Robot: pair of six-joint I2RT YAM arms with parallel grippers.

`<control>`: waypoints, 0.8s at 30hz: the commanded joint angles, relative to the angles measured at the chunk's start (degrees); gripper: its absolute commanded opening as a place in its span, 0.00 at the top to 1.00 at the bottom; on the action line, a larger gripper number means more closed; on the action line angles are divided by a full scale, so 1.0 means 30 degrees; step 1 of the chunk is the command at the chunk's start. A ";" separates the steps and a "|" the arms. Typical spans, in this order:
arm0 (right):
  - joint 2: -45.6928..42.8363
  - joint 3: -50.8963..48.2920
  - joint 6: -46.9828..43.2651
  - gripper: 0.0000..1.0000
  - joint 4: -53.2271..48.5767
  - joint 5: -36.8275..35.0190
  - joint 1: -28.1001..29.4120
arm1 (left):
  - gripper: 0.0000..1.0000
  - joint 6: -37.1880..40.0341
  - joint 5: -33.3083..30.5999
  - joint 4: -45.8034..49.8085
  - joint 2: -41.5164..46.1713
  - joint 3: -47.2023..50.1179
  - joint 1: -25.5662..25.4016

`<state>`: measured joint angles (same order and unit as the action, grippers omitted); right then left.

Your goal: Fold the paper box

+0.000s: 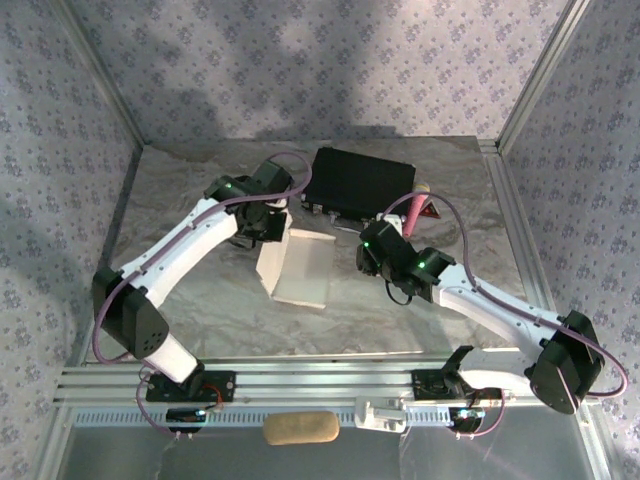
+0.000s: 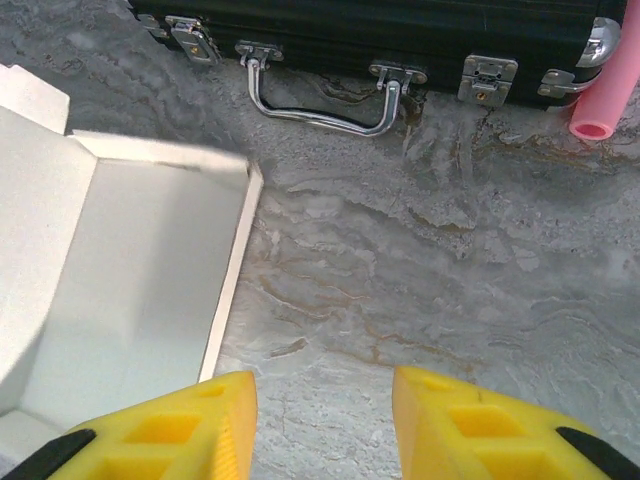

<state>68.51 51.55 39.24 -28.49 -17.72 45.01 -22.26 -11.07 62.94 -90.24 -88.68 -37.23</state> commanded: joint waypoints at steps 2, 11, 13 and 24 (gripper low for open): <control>-0.0395 -0.0160 0.0162 0.59 -0.0433 0.0026 -0.0395 | 1.00 0.5289 0.0563 0.1612 -0.0325 -0.2253 -0.0591; -0.0421 -0.0337 0.0348 0.61 -0.0100 0.0237 -0.0759 | 1.00 1.4231 0.0368 0.1818 -0.1738 -0.3333 -0.2470; -0.0508 -0.0476 0.0337 0.61 -0.0140 0.0084 -0.0767 | 1.00 1.5559 0.0337 0.1730 -0.1768 -0.3163 -0.2471; -0.0722 -0.2179 -0.0230 0.61 0.1915 0.0780 -0.1433 | 1.00 2.0691 -0.0709 -0.3667 -0.0885 0.0363 -0.2985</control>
<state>66.89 46.11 39.42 -25.39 -16.51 41.12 34.35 -12.27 57.52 -95.24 -88.86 -46.04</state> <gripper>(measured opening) 0.387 0.044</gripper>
